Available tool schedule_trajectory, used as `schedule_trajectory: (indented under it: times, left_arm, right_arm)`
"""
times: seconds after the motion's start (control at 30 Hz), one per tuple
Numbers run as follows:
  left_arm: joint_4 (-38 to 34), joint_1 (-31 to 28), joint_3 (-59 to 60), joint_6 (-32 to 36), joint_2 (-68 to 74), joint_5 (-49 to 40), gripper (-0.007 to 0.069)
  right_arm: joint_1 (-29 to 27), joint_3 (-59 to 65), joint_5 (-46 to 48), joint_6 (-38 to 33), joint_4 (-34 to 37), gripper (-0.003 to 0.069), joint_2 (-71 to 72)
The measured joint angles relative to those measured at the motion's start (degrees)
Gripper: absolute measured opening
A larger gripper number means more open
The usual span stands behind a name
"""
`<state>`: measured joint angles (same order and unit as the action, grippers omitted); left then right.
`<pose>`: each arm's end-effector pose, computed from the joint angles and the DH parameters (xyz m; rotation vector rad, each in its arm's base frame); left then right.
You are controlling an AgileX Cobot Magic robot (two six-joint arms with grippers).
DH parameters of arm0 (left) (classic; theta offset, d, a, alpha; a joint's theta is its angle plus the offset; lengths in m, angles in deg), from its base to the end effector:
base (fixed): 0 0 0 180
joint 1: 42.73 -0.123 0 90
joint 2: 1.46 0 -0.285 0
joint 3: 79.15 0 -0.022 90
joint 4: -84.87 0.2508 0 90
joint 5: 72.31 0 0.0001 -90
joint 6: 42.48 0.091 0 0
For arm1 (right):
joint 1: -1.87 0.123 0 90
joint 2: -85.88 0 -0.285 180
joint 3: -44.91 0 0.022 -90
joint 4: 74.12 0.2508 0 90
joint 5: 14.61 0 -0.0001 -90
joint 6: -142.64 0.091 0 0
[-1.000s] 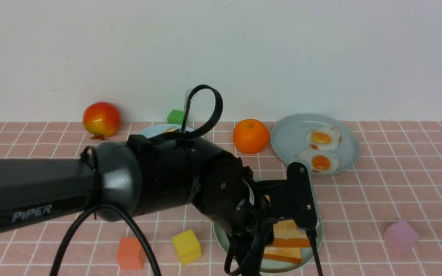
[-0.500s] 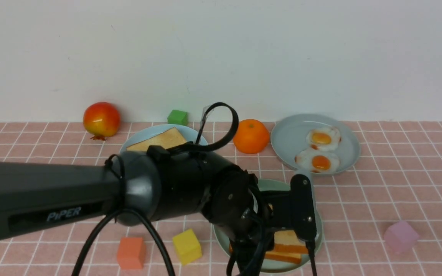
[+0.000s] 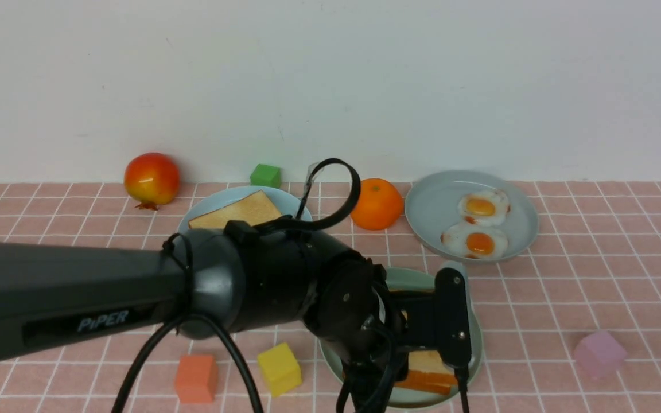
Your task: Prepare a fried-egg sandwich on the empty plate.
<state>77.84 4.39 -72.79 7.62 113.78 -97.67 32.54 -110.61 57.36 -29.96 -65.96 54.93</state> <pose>0.2662 -0.2937 0.1920 1.8395 1.7839 -0.0897 0.0121 0.0215 0.3754 -0.4827 2.2158 0.5343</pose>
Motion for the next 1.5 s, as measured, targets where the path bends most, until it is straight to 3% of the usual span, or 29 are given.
schedule_trajectory:
  times: [0.27,0.63,0.73,0.8,0.9,0.97,1.2,1.33,1.5]
  left_arm:
    - [0.1,0.0,0.0,0.0,-0.7,0.0,0.0286]
    - [0.2,0.0,0.0,0.0,-5.8,-0.5,0.0337]
    - [-1.8,0.1,0.1,-3.8,-12.5,-2.1,0.0289]
    - [-2.5,0.1,0.1,-10.0,-18.4,-2.6,0.0216]
    - [-2.3,0.1,0.3,-22.8,-28.8,-4.0,0.0045]
    - [-1.5,0.1,1.9,-30.2,-35.4,-4.8,0.0013]
    - [-0.7,0.1,18.8,-41.9,-58.6,-3.6,0.0012]
    - [-0.8,0.1,38.6,-50.4,-76.8,8.2,0.0012]
    - [-0.7,0.1,53.7,-53.2,-85.3,22.3,0.0012]
  right_arm:
    - [0.0,0.0,0.0,0.0,0.5,0.0011,0.0]
    - [0.0,0.0,0.0,0.0,1.3,0.0011,0.0]
    - [0.0,0.0,0.0,-0.1,1.5,0.0011,0.0]
    - [0.0,-0.1,0.0,-0.4,1.0,0.0011,0.0]
    - [0.0,-1.2,0.0,-0.8,-0.5,0.0011,0.0]
    - [0.0,-2.0,0.0,-0.9,-1.4,0.0011,0.0]
    - [0.0,-1.6,0.0,-0.9,-1.7,0.001,1.9]
    - [0.0,1.4,0.0,-0.9,-2.6,0.001,5.6]
    - [0.0,5.5,-4.5,-0.9,-2.8,0.001,8.3]
